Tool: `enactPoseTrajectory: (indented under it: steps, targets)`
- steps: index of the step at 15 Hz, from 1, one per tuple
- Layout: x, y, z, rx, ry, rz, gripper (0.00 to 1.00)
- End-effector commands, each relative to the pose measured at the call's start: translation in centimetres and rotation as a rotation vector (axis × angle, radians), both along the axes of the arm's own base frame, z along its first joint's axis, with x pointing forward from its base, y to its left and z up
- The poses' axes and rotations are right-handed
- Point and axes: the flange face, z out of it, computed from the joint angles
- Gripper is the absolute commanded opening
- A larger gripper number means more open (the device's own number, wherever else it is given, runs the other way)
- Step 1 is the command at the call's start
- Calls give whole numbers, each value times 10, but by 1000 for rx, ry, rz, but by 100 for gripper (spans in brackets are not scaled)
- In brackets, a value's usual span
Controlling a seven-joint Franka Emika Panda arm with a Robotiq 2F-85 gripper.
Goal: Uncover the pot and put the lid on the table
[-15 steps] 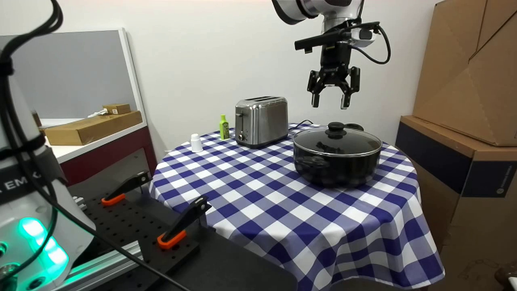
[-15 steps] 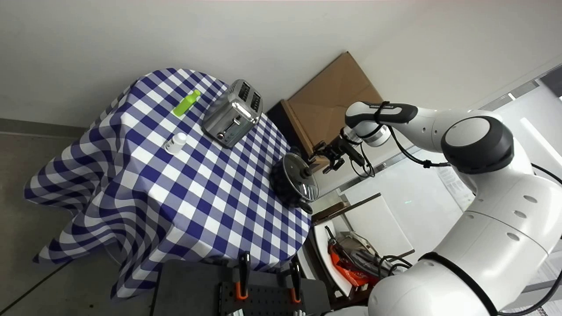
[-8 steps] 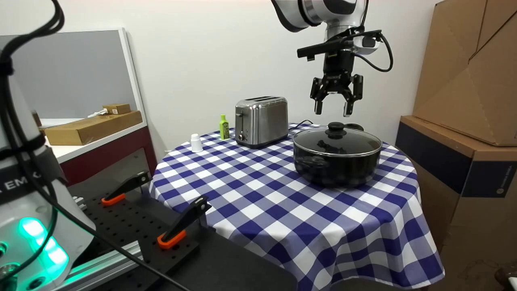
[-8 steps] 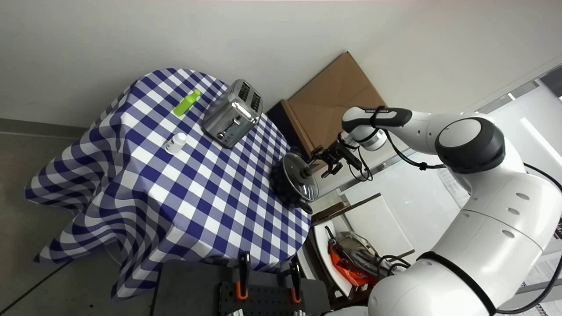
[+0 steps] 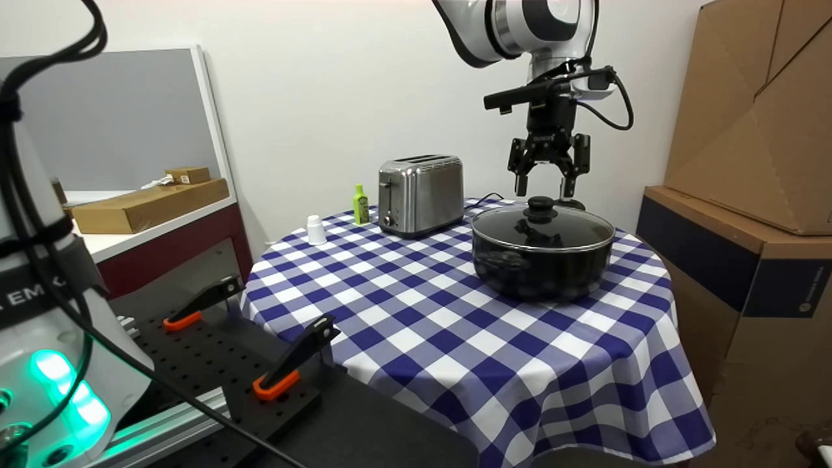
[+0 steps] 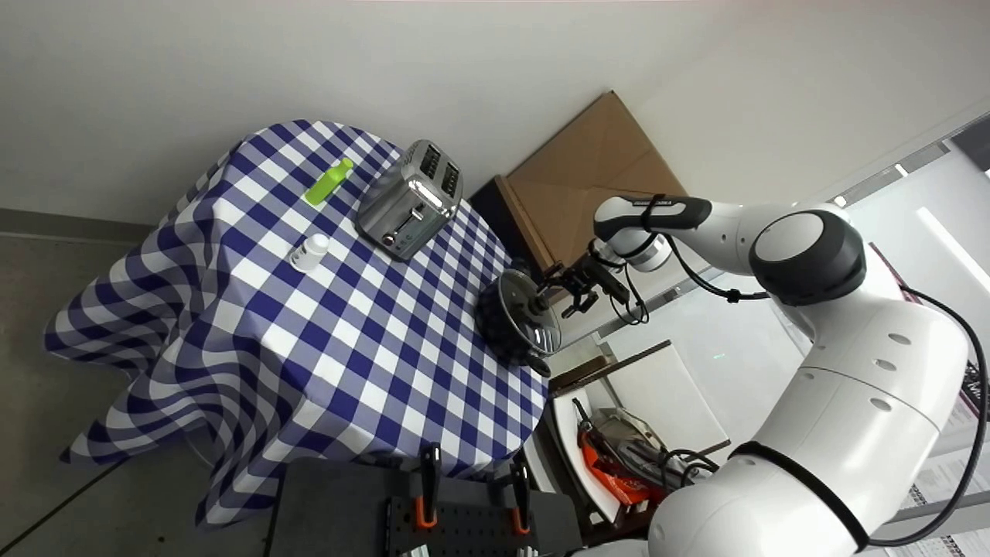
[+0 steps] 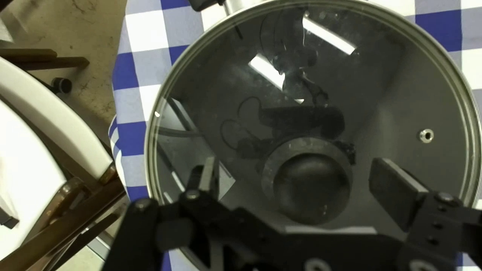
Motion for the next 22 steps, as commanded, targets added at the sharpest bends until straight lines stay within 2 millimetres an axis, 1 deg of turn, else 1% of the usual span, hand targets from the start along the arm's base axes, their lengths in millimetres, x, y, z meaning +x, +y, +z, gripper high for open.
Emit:
enactPoseTrajectory:
  steps: [1,3,4,6,7,10,11,12,13,16,19,21,22]
  targets:
    - [11,-4,-4,-18,-13,-19,100]
    - [12,-3,-7,-18,-3,-9,97]
    - [12,-2,-8,-18,-1,-8,74]
    - [13,-2,-9,-17,0,-8,72]
    - [13,-3,-10,-19,0,-8,67]
    - [16,-3,-7,-21,-4,-9,43]
    - [17,-2,-6,-22,-6,-7,34]
    - [18,0,-5,-22,-7,-2,27]
    - [18,1,-4,-22,-7,-1,25]
    - [18,5,3,-18,-12,6,25]
    - [18,13,21,-14,-22,30,25]
    - [19,23,36,-19,-28,59,25]
    - [19,31,47,-18,-33,76,25]
